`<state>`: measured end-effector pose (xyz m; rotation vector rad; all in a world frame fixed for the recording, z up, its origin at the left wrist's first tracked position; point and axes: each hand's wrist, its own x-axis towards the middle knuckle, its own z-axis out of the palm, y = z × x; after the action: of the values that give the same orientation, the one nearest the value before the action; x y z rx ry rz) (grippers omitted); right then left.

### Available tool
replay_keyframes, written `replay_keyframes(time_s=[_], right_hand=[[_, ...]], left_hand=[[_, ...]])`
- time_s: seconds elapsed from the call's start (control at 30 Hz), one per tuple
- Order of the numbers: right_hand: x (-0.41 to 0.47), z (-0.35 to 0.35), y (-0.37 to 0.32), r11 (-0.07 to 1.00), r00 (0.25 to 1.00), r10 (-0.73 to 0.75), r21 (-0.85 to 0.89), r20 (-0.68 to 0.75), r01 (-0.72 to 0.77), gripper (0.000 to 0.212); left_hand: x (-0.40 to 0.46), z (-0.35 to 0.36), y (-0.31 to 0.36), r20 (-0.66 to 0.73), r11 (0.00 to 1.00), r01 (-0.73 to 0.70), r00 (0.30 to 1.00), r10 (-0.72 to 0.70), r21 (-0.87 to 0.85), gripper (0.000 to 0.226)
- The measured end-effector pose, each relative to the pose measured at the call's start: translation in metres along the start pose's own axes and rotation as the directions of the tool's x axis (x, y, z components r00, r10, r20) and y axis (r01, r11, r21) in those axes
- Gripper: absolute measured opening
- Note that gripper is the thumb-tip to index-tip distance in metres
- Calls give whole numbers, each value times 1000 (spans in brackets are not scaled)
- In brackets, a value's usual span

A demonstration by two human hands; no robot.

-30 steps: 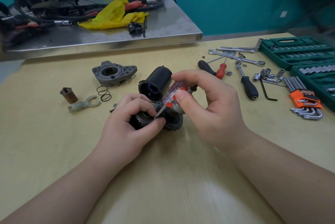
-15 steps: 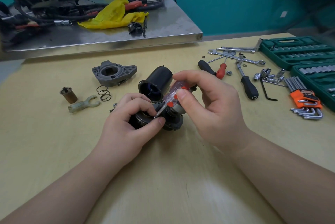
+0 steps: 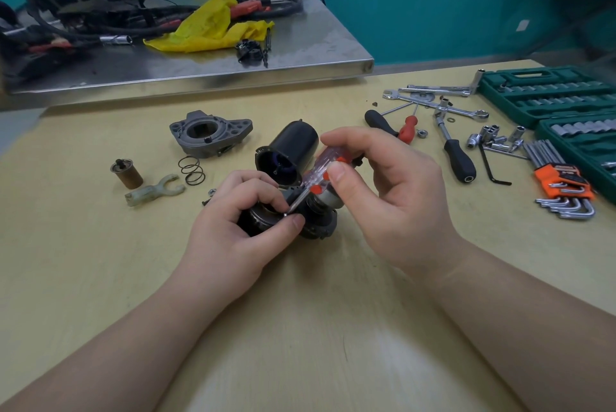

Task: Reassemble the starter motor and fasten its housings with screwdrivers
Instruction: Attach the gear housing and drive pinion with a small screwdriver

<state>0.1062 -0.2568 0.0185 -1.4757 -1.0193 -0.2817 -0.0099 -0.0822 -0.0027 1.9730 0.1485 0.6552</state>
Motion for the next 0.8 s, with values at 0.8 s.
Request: replay_keyframes(time_s=[0.8], right_hand=[[3,1,0,996,998,-55,-62,42,58,23]], left_hand=[[1,0,-2,-4,1000,14,1000,-14,20,16]])
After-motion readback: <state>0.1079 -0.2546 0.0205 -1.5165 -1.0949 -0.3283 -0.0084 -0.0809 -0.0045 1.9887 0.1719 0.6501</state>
